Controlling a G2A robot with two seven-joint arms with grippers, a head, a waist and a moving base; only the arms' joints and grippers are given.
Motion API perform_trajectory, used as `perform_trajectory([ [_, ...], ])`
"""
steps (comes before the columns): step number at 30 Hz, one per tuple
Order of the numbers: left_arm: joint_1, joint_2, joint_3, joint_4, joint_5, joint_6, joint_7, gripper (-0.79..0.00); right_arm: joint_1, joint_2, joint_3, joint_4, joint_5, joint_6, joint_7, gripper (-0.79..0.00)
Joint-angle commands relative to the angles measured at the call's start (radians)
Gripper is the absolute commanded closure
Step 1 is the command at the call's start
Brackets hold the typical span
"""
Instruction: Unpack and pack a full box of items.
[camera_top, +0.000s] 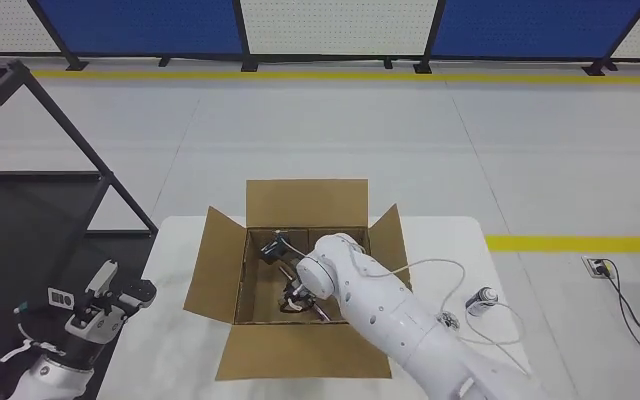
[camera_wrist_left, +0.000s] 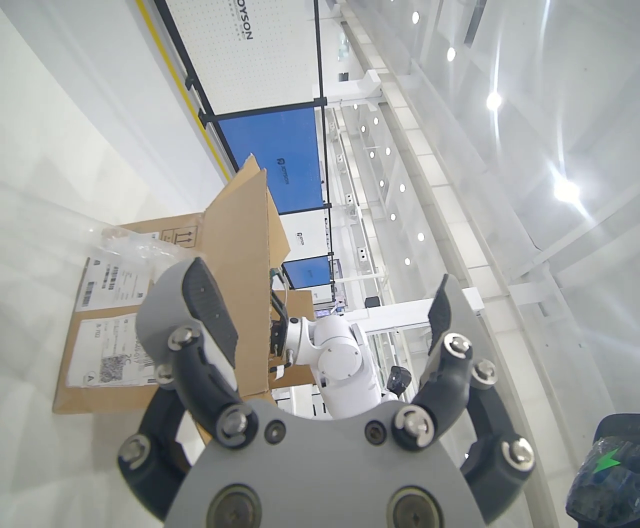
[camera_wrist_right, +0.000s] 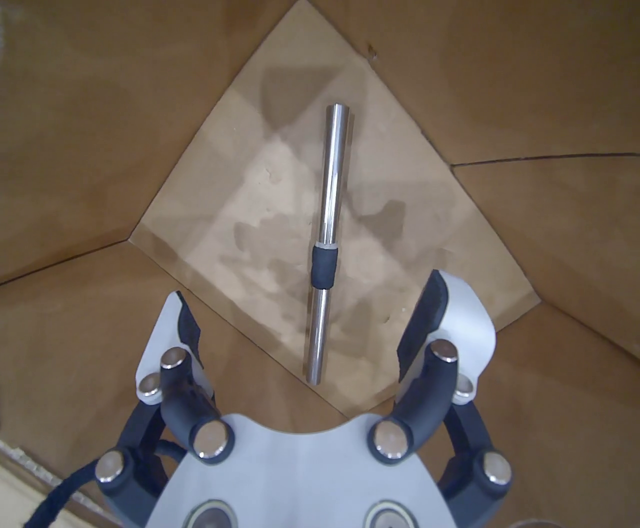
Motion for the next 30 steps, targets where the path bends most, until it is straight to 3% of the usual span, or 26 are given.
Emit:
perform_trajectory([
  [1,0.0,0.0,-0.001,-0.002,-0.001,0.0,-0.004,-0.785,0.007,-0.018,-0.006,0.047,0.008,-0.004,-0.009,-0.613],
  [4,-0.001,0.001,0.0,-0.004,-0.002,0.0,-0.006,-0.785,0.016,-0.044,-0.014,0.109,0.016,-0.005,-0.026,-0.582],
  [8,0.0,0.001,-0.001,-0.003,-0.007,-0.004,-0.006,-0.785,0.025,-0.074,-0.019,0.179,0.024,-0.009,-0.059,-0.4],
  [25,0.02,0.001,-0.014,-0.002,-0.019,-0.024,-0.004,-0.785,0.038,-0.156,-0.017,0.378,0.026,-0.009,-0.132,-0.354],
  [30,0.023,0.001,-0.015,-0.004,-0.019,-0.028,-0.002,-0.785,0.036,-0.166,-0.013,0.405,0.018,0.012,-0.174,-0.274],
])
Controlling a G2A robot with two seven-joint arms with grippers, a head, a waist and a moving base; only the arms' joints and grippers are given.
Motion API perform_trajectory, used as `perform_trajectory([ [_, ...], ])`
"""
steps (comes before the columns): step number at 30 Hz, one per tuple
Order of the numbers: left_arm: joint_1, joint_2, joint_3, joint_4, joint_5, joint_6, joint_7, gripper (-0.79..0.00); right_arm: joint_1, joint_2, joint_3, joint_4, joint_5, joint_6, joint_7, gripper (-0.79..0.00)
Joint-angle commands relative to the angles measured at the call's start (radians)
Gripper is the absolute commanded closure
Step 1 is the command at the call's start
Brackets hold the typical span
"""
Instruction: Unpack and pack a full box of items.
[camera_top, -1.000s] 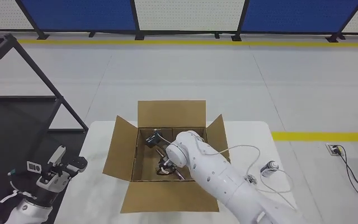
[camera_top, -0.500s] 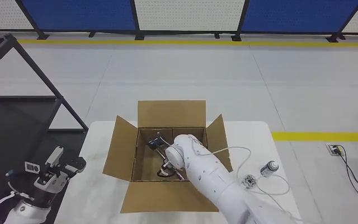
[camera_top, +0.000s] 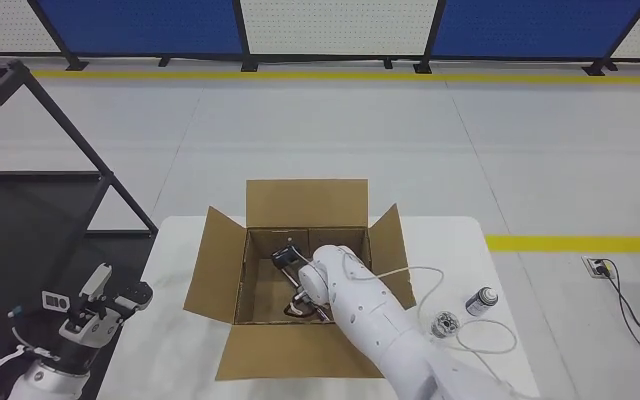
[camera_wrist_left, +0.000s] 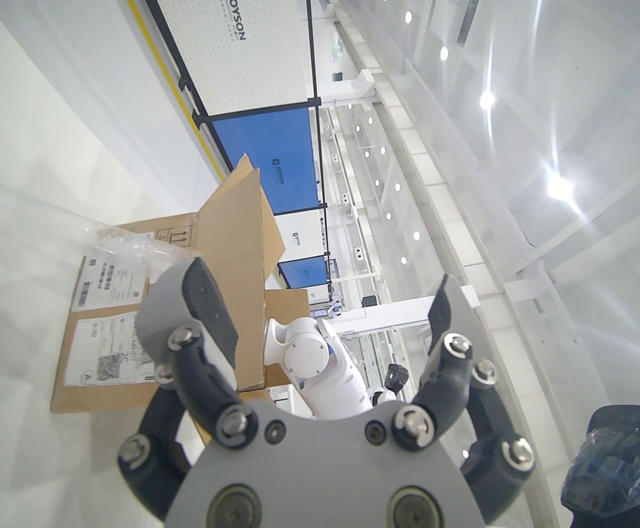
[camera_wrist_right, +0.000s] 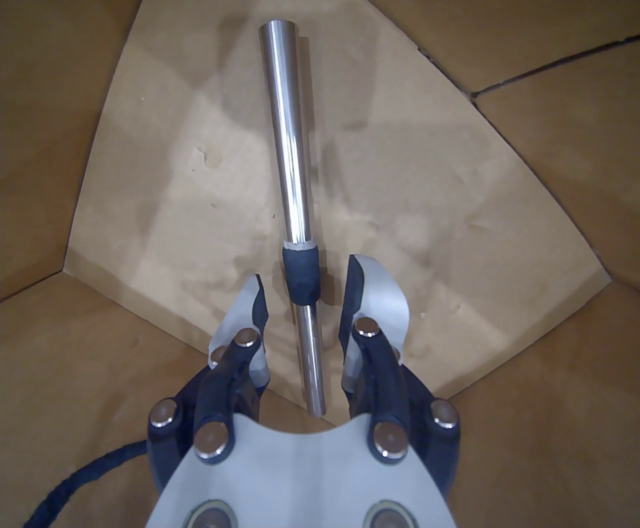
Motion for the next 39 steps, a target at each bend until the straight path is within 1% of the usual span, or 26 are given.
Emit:
perform_trajectory([
  [1,0.001,0.0,0.0,-0.001,-0.002,-0.002,0.0,-0.785,-0.003,-0.004,0.0,0.005,-0.005,0.012,-0.012,-0.271],
  [6,0.003,0.0,-0.001,-0.001,-0.003,-0.001,0.002,-0.785,-0.005,-0.011,0.007,0.021,-0.005,0.004,-0.024,-0.249],
  [16,0.005,0.0,-0.006,0.001,-0.007,-0.002,0.006,-0.785,-0.01,-0.02,0.015,0.041,-0.016,-0.006,-0.02,-0.249],
  [19,0.005,0.0,-0.007,0.002,-0.009,-0.002,0.006,-0.785,-0.011,-0.022,0.017,0.046,-0.019,-0.006,-0.017,-0.234],
  [20,0.005,0.0,-0.008,0.003,-0.01,-0.002,0.007,-0.785,-0.011,-0.022,0.018,0.047,-0.02,-0.006,-0.016,-0.215],
  [25,0.006,0.0,-0.008,0.003,-0.01,-0.004,0.009,-0.785,-0.01,-0.023,0.024,0.052,-0.025,-0.007,-0.014,-0.006],
  [36,-0.003,0.001,0.002,0.002,-0.003,-0.003,0.006,-0.785,0.029,-0.019,0.032,0.039,-0.051,-0.014,-0.037,0.0],
  [39,-0.008,0.001,0.007,0.001,0.002,0.002,0.003,-0.785,0.046,-0.017,0.034,0.034,-0.061,-0.04,-0.033,0.0],
])
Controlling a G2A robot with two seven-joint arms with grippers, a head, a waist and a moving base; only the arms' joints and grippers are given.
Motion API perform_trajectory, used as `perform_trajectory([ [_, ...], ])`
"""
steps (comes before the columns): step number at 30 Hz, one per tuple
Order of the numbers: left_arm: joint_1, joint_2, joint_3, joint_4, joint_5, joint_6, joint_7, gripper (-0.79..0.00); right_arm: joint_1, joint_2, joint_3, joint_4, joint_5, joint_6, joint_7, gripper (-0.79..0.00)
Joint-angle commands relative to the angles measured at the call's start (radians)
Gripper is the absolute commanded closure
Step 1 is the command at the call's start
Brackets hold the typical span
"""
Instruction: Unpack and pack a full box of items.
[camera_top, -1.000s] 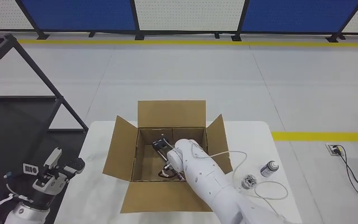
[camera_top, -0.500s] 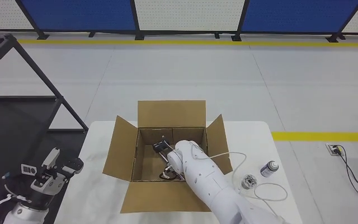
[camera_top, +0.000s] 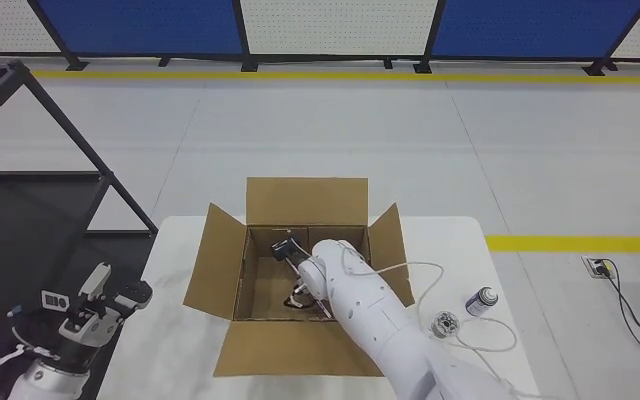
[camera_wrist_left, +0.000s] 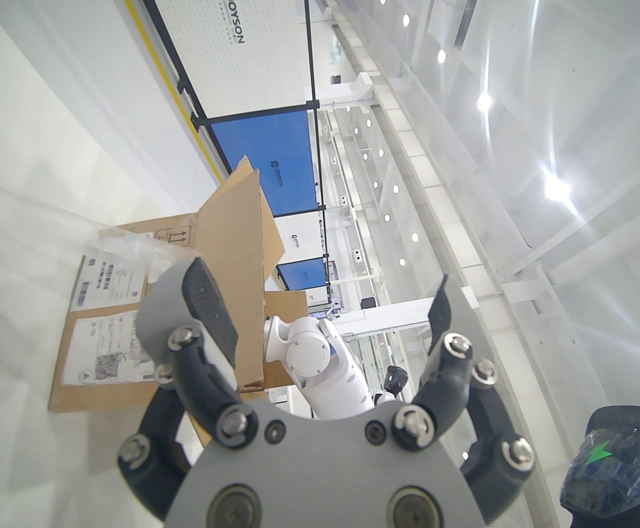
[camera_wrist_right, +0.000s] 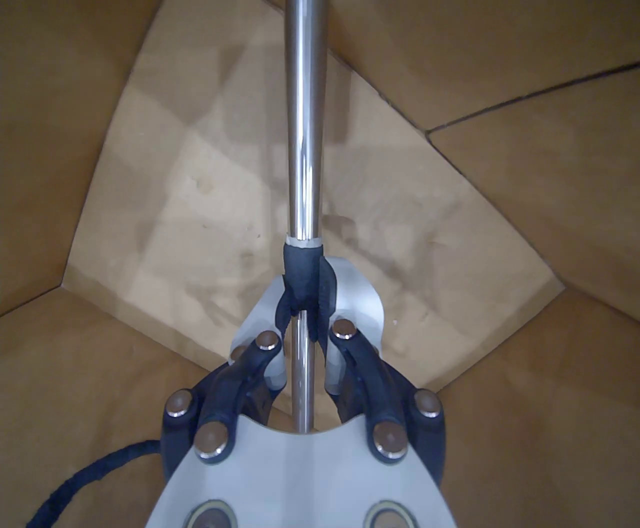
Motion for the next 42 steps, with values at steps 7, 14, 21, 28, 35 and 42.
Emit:
perform_trajectory([
  [7,-0.015,0.002,0.009,-0.006,0.009,0.01,-0.007,-0.785,0.036,0.012,0.006,-0.019,-0.025,-0.08,-0.005,0.0],
  [14,-0.02,0.003,0.01,-0.008,0.012,0.012,-0.007,-0.785,0.055,0.035,0.018,-0.036,-0.048,-0.131,-0.051,0.0],
  [21,-0.025,0.004,0.018,-0.005,0.016,0.015,-0.005,-0.785,0.066,0.075,0.043,-0.07,-0.058,-0.199,-0.102,0.0],
  [28,-0.03,0.004,0.028,-0.007,0.024,0.019,-0.002,-0.785,0.041,0.139,0.08,-0.181,-0.086,-0.224,-0.15,0.0],
  [35,-0.03,0.005,0.033,-0.011,0.033,0.02,-0.003,-0.785,-0.083,0.269,0.193,-0.541,-0.161,-0.198,-0.095,0.0],
  [42,-0.025,0.005,0.032,-0.013,0.034,0.019,-0.003,-0.785,-0.485,0.434,0.473,-1.311,-0.304,-0.196,0.195,0.0],
])
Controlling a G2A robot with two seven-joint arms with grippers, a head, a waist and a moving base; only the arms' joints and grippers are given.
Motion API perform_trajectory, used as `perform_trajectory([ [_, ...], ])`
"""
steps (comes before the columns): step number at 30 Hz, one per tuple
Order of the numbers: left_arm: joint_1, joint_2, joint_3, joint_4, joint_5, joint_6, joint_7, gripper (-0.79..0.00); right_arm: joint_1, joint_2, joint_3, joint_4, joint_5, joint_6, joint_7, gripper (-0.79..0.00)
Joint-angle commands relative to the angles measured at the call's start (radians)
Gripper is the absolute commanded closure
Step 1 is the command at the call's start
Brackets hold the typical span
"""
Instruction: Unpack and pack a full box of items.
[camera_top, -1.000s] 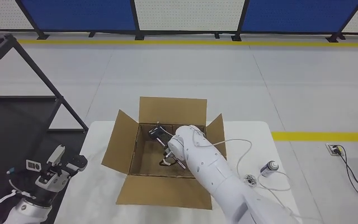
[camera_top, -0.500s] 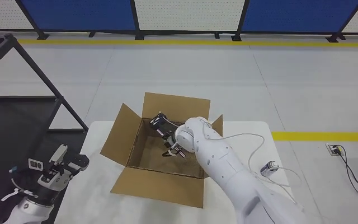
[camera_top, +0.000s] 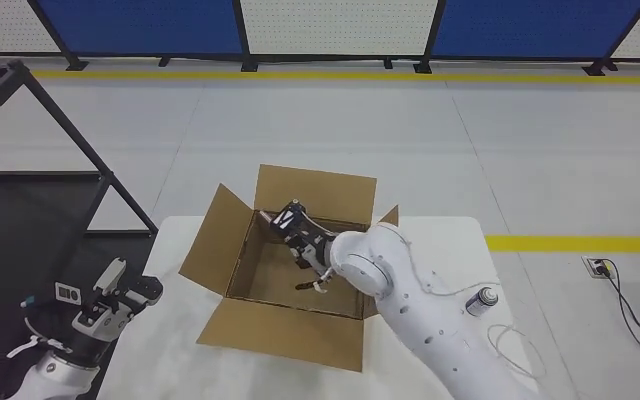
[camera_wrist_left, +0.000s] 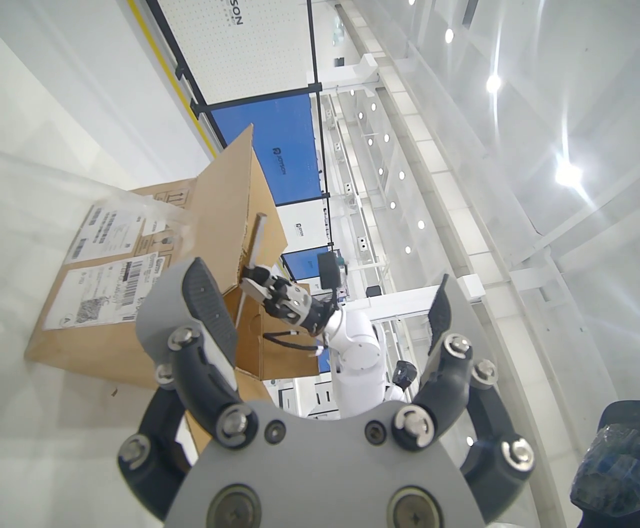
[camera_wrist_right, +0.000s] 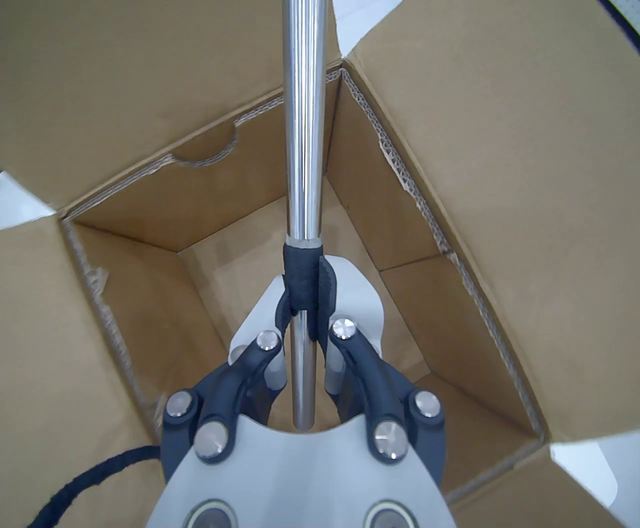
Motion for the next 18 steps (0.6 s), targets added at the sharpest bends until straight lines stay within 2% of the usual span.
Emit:
perform_trajectory([
  [1,0.002,0.0,-0.001,-0.001,0.0,0.0,0.001,-0.785,-0.127,0.029,0.082,-0.229,-0.011,-0.018,0.074,0.0],
  [18,0.022,-0.001,0.025,-0.018,0.005,-0.011,-0.011,-0.785,-0.146,0.033,0.092,-0.254,-0.011,-0.015,0.066,0.0],
])
